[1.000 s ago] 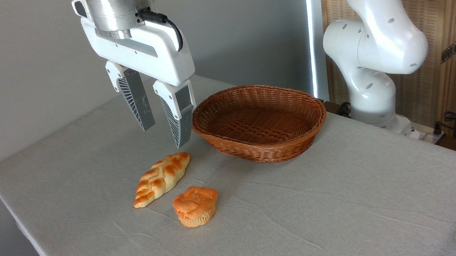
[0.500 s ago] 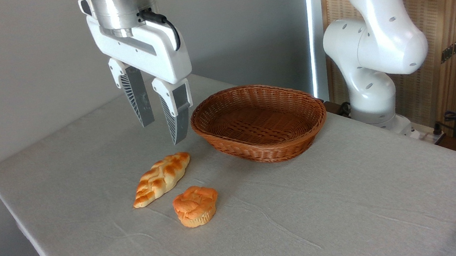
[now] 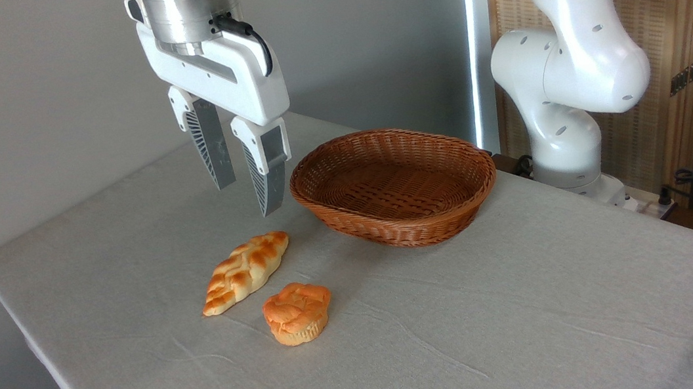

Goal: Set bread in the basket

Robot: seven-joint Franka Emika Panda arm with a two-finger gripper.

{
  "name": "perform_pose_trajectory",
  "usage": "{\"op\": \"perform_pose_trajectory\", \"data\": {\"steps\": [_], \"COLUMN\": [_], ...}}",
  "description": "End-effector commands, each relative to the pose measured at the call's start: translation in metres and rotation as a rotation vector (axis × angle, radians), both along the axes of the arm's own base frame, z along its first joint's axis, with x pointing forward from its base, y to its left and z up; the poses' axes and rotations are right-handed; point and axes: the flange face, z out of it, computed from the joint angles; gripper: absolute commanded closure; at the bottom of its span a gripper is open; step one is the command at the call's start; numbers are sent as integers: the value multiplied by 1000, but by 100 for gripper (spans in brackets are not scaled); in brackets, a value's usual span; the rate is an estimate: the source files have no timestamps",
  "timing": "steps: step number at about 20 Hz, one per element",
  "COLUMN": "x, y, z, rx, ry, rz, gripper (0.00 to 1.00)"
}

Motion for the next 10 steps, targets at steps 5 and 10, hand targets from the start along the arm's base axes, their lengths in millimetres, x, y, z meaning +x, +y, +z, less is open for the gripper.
{"op": "perform_pose_trajectory", "data": {"steps": [5, 10], "x": [-7, -5], "y": [-12, -23], "z": [-4, -9], "rx": [-9, -9], "ry": [-6, -30], "rz": [-16, -29], "gripper": [0, 0]}}
